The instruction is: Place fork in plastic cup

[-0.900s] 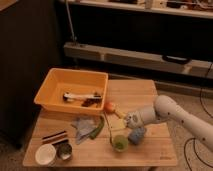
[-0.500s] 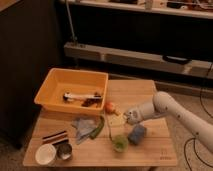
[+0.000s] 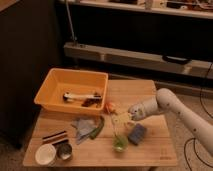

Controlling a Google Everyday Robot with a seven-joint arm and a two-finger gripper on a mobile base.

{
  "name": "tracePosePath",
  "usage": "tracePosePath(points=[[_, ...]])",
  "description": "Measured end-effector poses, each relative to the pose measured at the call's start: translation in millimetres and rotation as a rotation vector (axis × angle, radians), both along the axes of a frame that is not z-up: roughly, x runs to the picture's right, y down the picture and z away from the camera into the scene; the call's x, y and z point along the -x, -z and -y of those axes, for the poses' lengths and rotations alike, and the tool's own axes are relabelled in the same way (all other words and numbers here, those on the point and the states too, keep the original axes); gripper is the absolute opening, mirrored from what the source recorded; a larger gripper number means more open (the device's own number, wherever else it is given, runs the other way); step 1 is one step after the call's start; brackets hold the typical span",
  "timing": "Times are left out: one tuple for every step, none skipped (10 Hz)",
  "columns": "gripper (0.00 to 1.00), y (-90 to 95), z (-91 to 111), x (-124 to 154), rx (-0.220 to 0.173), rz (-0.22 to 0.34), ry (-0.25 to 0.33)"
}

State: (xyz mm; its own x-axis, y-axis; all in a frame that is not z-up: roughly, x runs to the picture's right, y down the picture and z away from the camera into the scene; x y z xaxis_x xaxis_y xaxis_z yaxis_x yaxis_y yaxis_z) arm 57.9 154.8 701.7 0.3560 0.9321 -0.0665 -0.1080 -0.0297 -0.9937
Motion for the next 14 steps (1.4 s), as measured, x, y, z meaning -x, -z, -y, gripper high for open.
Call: tracePosePath(points=[[0.08, 0.8, -2.2, -5.9, -0.008, 0.032, 0.003], [0.08, 1.2, -3.8, -8.2, -0.015, 0.053, 0.013], [0.08, -0.3, -7.3, -11.4, -0.014, 0.065, 0.019], [0.08, -1.3, -10.2, -14.9, -0.011, 0.073, 0.023], [0.08, -3.2, -16.0, -15.7, -0.001, 0.084, 0.033], [0.08, -3.9, -19.2, -14.5, 0.006, 0.091, 0.042], [0.08, -4.1, -22.8, -11.7, 0.012, 0.093, 0.054], [0.08, -5.3, -27.4, -7.4, 0.022, 0.095, 0.066], [0.08, -5.1, -29.2, -4.5, 0.025, 0.097, 0.072], [0.08, -5.4, -32.5, -2.6, 0.029, 0.098, 0.077], [0.08, -5.5, -34.3, -1.7, 0.032, 0.098, 0.079], [0.08, -5.6, -35.7, -0.6, 0.034, 0.099, 0.081], [0.08, -6.3, -37.5, 0.4, 0.037, 0.1, 0.083], [0.08, -5.8, -36.6, 2.6, 0.036, 0.101, 0.086]])
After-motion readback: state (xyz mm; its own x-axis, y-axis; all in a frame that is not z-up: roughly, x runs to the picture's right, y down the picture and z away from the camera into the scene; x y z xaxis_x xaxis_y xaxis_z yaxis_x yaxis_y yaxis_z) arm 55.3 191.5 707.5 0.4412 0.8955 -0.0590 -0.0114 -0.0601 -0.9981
